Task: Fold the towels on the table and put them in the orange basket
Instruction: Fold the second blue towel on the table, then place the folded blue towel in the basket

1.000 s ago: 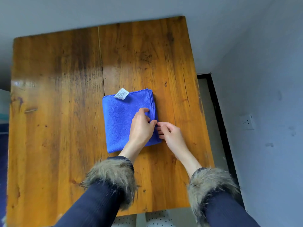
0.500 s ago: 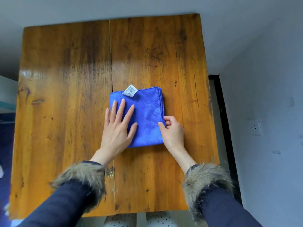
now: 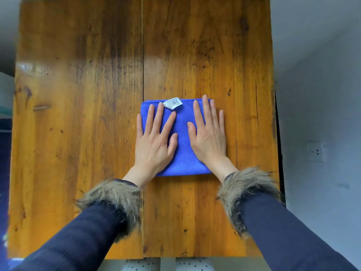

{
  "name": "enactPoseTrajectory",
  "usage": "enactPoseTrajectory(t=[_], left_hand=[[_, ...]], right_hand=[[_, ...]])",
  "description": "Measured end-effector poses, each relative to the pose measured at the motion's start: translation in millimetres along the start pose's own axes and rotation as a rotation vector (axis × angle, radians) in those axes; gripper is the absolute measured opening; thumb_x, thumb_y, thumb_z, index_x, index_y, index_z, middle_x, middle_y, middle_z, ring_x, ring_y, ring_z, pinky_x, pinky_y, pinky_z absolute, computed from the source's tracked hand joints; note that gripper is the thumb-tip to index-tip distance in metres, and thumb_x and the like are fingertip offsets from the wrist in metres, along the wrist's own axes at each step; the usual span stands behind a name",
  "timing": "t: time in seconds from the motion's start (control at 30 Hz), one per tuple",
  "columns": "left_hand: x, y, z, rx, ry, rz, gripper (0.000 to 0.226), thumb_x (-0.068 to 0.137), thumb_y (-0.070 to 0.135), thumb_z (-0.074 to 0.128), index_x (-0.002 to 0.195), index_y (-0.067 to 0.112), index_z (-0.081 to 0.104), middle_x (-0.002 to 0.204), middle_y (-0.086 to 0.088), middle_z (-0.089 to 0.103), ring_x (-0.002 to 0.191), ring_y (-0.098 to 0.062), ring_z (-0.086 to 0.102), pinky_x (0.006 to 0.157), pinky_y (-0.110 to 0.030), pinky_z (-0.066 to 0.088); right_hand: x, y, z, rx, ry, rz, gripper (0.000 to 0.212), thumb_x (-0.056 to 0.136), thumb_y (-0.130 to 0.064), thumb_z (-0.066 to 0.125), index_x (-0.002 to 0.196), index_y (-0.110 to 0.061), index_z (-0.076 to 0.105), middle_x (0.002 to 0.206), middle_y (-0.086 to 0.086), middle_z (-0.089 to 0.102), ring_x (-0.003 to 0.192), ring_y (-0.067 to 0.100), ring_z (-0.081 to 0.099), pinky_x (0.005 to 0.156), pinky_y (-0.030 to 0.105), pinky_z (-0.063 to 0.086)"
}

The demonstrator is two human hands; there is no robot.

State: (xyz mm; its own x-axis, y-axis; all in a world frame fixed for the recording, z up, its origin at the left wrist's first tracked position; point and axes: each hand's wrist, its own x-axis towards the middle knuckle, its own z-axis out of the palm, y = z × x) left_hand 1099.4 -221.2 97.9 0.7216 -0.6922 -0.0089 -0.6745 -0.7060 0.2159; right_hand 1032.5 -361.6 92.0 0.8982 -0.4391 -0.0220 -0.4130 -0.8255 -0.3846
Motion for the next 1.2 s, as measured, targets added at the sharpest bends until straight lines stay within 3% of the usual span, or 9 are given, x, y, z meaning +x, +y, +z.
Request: enactPoseTrajectory(t=[0.27, 0.37, 0.43, 0.53, 0.7, 0.8, 0.93, 1.07, 1.2], left_hand=[[0, -2, -5, -0.035, -0.073, 0.009, 0.054, 0.094, 0.036, 0.031, 0.145, 0.019, 0.028, 0.155, -0.015, 0.018, 0.144, -0.029, 0.009, 0.115, -0.052, 0.006], [-8, -5, -16, -0.257, -0.04, -0.048, 0.051, 0.095, 0.029, 0.033, 0.144, 0.014, 0.029, 0.154, -0.016, 0.019, 0.144, -0.029, 0.011, 0.116, -0.047, 0.013], [-16, -10, -25, -0.421, 0.05, -0.164, 0.05, 0.095, 0.022, 0.04, 0.141, 0.006, 0.032, 0.149, -0.02, 0.025, 0.14, -0.029, 0.022, 0.115, -0.04, 0.021], [-23, -21, -36, -0.559, 0.114, -0.317, 0.051, 0.092, 0.012, 0.052, 0.139, 0.005, 0.034, 0.135, -0.016, 0.037, 0.124, -0.027, 0.042, 0.104, -0.038, 0.037], [-19, -26, -44, -0.679, -0.001, -0.528, 0.038, 0.088, 0.021, 0.062, 0.124, 0.014, 0.05, 0.106, -0.005, 0.057, 0.078, -0.007, 0.053, 0.077, -0.019, 0.04], [-12, -24, -46, -0.757, -0.123, -0.712, 0.035, 0.086, 0.024, 0.065, 0.118, 0.015, 0.054, 0.092, 0.002, 0.059, 0.075, -0.011, 0.054, 0.074, -0.026, 0.041], [-6, -30, -44, -0.903, -0.198, -0.867, 0.031, 0.082, 0.025, 0.069, 0.108, 0.013, 0.057, 0.084, 0.001, 0.061, 0.083, -0.018, 0.06, 0.08, -0.038, 0.05], [-4, -30, -43, -0.905, -0.203, -0.884, 0.027, 0.078, 0.027, 0.072, 0.1, 0.021, 0.057, 0.087, -0.002, 0.063, 0.084, -0.021, 0.062, 0.084, -0.042, 0.053], [-7, -31, -44, -0.961, -0.187, -0.885, 0.022, 0.079, 0.025, 0.072, 0.095, 0.023, 0.057, 0.087, -0.001, 0.062, 0.084, -0.019, 0.06, 0.079, -0.041, 0.054]], right_hand=[[0, -3, -6, 0.028, -0.09, 0.035, 0.059, 0.094, -0.037, 0.023, 0.149, -0.015, 0.019, 0.157, 0.009, 0.011, 0.145, 0.025, 0.007, 0.117, 0.043, 0.007], [-9, -4, -15, 0.146, -0.096, 0.106, 0.061, 0.094, -0.038, 0.027, 0.149, -0.016, 0.016, 0.158, 0.006, 0.008, 0.145, 0.022, 0.006, 0.117, 0.04, 0.003], [-20, -7, -25, 0.283, -0.006, 0.275, 0.059, 0.093, -0.035, 0.037, 0.146, -0.012, 0.026, 0.155, 0.007, 0.02, 0.142, 0.023, 0.02, 0.115, 0.037, 0.014], [-34, -14, -38, 0.409, 0.126, 0.554, 0.046, 0.093, -0.031, 0.048, 0.132, -0.009, 0.046, 0.128, 0.007, 0.052, 0.12, 0.024, 0.047, 0.103, 0.037, 0.035], [-21, -4, -48, 0.589, -0.145, 0.869, 0.033, 0.09, -0.032, 0.058, 0.115, -0.011, 0.059, 0.111, 0.006, 0.064, 0.106, 0.024, 0.058, 0.094, 0.037, 0.044], [-9, 2, -54, 0.64, -0.229, 0.885, 0.026, 0.086, -0.028, 0.064, 0.092, -0.002, 0.063, 0.104, 0.011, 0.068, 0.098, 0.027, 0.062, 0.086, 0.039, 0.048], [2, 5, -63, 0.727, -0.401, 0.888, 0.028, 0.084, -0.024, 0.067, 0.086, 0.004, 0.064, 0.089, 0.011, 0.067, 0.072, 0.019, 0.054, 0.072, 0.031, 0.043], [9, 5, -69, 0.744, -0.446, 0.885, 0.037, 0.083, -0.02, 0.068, 0.104, 0.01, 0.062, 0.107, 0.016, 0.068, 0.087, 0.024, 0.062, 0.095, 0.045, 0.045], [9, 6, -71, 0.781, -0.436, 0.84, 0.017, 0.081, -0.016, 0.071, 0.084, 0.0, 0.066, 0.099, 0.011, 0.07, 0.093, 0.026, 0.065, 0.089, 0.042, 0.05]])
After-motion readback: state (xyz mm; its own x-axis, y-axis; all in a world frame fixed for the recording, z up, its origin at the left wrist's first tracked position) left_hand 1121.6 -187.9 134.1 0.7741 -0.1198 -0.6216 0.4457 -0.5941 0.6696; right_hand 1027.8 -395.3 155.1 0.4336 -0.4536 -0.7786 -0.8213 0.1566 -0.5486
